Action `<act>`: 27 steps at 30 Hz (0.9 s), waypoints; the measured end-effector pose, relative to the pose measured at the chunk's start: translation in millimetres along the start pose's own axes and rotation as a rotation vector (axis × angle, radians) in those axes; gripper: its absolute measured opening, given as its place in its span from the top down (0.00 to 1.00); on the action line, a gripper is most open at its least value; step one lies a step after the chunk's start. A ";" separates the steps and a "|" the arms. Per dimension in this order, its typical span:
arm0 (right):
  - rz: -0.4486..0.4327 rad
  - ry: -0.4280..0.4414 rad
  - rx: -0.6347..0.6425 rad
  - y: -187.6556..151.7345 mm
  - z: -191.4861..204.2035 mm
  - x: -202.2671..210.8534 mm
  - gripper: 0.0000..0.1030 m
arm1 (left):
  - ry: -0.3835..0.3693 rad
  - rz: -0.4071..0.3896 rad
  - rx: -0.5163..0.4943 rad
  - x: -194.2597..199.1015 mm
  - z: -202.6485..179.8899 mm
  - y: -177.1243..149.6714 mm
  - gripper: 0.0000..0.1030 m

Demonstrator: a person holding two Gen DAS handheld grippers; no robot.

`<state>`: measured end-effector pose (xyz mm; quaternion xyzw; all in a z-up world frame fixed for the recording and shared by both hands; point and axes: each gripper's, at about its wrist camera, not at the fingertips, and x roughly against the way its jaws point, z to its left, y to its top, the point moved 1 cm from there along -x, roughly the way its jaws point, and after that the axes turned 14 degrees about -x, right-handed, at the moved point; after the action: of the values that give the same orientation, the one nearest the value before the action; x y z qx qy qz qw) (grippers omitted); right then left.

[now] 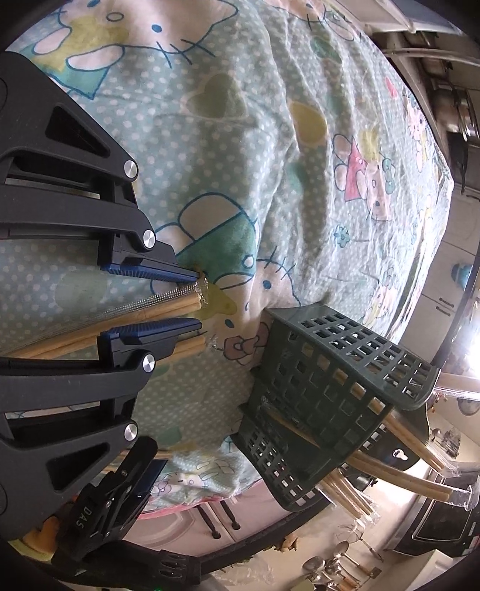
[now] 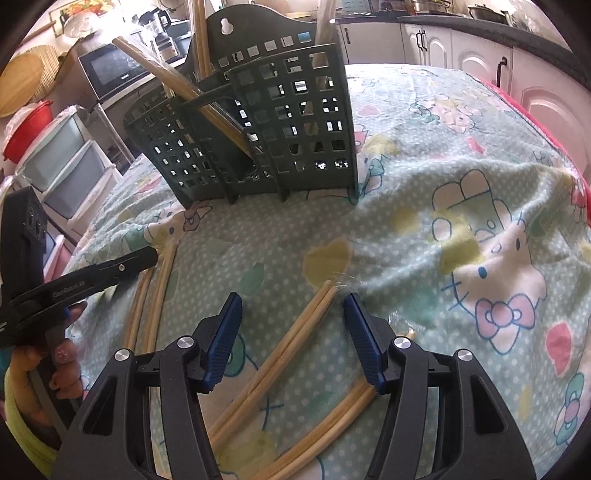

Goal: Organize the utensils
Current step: 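Close the left gripper on chopsticks while the right gripper closes on another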

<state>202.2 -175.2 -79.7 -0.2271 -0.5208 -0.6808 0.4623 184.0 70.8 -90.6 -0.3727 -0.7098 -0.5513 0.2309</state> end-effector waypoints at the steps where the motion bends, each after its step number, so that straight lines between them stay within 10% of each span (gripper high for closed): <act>1: -0.006 -0.011 0.000 1.0 0.6 -1.0 0.53 | 0.000 -0.001 0.004 -0.4 0.4 0.4 0.84; 10: -0.058 -0.032 -0.026 7.1 -5.9 -1.6 0.85 | 0.000 -0.002 0.015 -4.2 2.0 5.2 0.84; 27: -0.121 0.165 -0.075 6.8 7.7 38.8 0.90 | -0.007 -0.044 0.017 9.7 6.5 12.6 0.96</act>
<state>188.6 -183.6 -42.9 -0.1558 -0.4680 -0.7427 0.4529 188.4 81.1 -77.6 -0.3571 -0.7232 -0.5488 0.2196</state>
